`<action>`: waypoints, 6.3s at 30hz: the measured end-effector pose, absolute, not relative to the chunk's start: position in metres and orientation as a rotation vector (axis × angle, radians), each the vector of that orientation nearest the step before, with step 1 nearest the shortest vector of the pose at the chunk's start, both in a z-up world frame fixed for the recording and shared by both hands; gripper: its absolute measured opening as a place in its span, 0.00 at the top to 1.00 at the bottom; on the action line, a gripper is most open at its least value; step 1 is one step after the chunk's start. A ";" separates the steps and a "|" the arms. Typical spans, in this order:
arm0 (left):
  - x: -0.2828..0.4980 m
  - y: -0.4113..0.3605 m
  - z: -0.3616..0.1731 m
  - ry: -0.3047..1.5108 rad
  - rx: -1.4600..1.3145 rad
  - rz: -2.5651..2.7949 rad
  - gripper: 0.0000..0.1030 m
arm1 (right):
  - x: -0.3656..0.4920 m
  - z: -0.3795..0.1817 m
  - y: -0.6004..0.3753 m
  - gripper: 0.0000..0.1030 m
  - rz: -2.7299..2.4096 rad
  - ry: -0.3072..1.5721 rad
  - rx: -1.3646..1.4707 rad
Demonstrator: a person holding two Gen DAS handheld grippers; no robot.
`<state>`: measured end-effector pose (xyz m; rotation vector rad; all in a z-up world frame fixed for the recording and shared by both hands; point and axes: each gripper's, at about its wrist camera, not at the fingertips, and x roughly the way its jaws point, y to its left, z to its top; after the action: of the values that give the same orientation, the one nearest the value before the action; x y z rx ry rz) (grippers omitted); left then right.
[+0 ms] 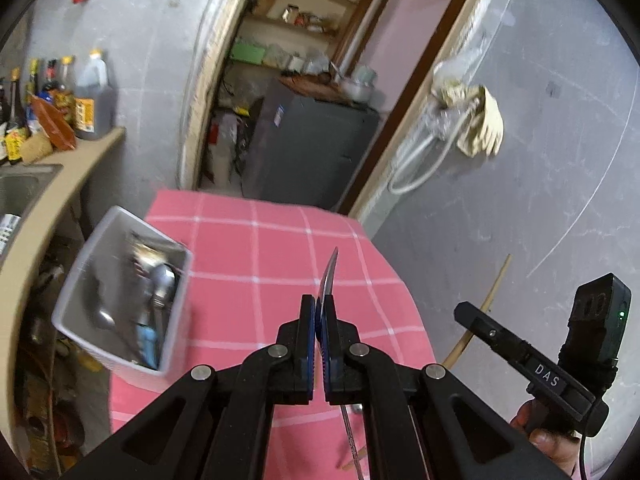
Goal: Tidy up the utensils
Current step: 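Lift and carry the chopsticks with the right tool while the left tool carries the spoon to the basket, then open the right tool over the basket while the left tool releases the spoon into it, then withdraw both tools from the basket toward the gold spoon and knife, then grasp the knife with the right tool while the left tool grasps the gold spoon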
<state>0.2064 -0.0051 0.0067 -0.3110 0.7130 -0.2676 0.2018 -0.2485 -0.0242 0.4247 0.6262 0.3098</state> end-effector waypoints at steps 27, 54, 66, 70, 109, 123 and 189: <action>0.194 0.119 0.066 0.423 -0.334 -0.152 0.97 | 0.230 0.104 -0.110 0.90 0.528 0.248 0.337; 0.201 0.123 -0.012 0.270 -0.275 0.040 0.97 | 0.269 0.003 -0.049 0.90 0.639 0.405 0.228; 0.189 0.130 -0.010 0.317 -0.335 -0.057 0.80 | 0.263 -0.002 -0.064 0.69 0.625 0.413 0.266; 0.181 0.125 -0.003 0.301 -0.349 -0.064 0.64 | 0.252 0.006 -0.082 0.53 0.568 0.373 0.287; 0.224 -0.083 -0.066 0.501 -0.152 -0.151 0.00 | 0.221 -0.052 -0.322 0.01 0.114 0.440 0.232; 0.273 -0.087 -0.140 0.812 -0.173 -0.269 0.38 | 0.212 -0.143 -0.275 0.30 0.175 0.698 0.244; 0.279 -0.107 -0.176 1.373 -0.175 -0.516 0.86 | 0.253 -0.191 -0.281 0.74 0.304 1.077 0.340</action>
<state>0.2792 -0.1067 -0.1762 -0.1751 1.3726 -0.5156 0.2528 -0.2808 -0.1907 0.3396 1.0767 0.3044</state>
